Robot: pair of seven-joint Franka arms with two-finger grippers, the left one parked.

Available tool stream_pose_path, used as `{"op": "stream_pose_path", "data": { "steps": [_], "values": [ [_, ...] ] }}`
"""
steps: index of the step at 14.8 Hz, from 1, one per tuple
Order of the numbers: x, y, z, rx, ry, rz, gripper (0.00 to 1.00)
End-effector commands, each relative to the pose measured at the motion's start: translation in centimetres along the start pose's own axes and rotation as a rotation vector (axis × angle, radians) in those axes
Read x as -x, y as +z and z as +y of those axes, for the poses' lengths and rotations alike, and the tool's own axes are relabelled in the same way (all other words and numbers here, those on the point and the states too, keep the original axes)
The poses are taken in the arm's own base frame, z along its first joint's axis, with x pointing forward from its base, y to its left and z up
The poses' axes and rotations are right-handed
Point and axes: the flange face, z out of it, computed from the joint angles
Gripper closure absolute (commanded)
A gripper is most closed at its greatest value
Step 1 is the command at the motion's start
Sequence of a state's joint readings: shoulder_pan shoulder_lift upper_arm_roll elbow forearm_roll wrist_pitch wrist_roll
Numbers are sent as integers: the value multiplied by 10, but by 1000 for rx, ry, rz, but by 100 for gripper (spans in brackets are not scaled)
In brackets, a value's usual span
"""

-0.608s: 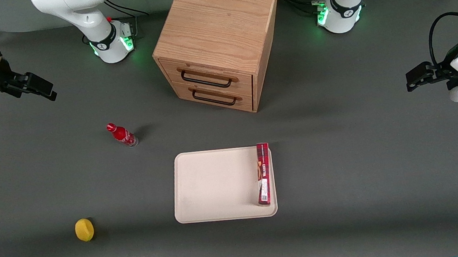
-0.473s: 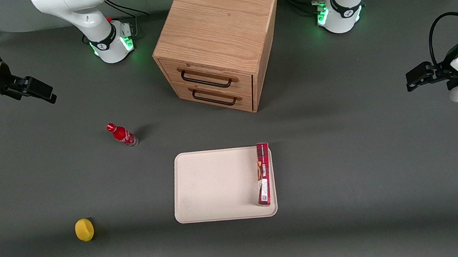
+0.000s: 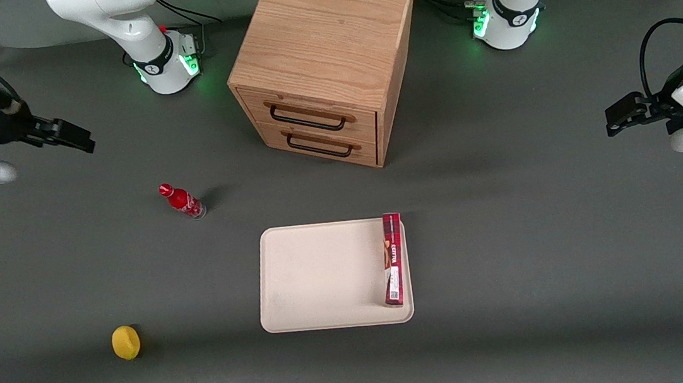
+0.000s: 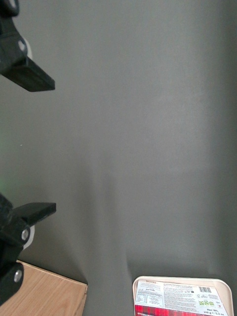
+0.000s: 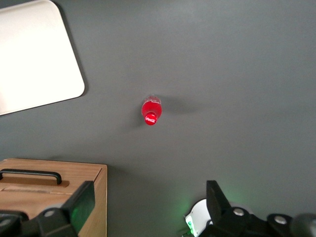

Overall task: Place coke bottle on tray
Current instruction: 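Move the right gripper down to the red Coca-Cola bottle and close on it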

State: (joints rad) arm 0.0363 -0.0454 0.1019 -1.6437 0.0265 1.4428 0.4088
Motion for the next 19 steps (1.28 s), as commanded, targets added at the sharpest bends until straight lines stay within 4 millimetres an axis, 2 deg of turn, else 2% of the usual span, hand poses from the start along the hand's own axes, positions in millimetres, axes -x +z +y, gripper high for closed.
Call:
{"op": "stream_pose_path", "data": {
  "steps": [1,5,7,10,12,17,18,19],
  "values": [
    [-4,78,-14,-23,28,16,0],
    [-1,189,-32,-42,45,114,0],
    [5,238,-43,-59,33,152,0],
    [11,283,-32,-24,-9,204,0],
    [16,299,-27,-20,-18,212,0],
    [16,299,-27,-19,-19,213,0],
    [16,299,-27,-19,-19,213,4],
    [16,299,-27,-18,-22,214,23]
  ]
}}
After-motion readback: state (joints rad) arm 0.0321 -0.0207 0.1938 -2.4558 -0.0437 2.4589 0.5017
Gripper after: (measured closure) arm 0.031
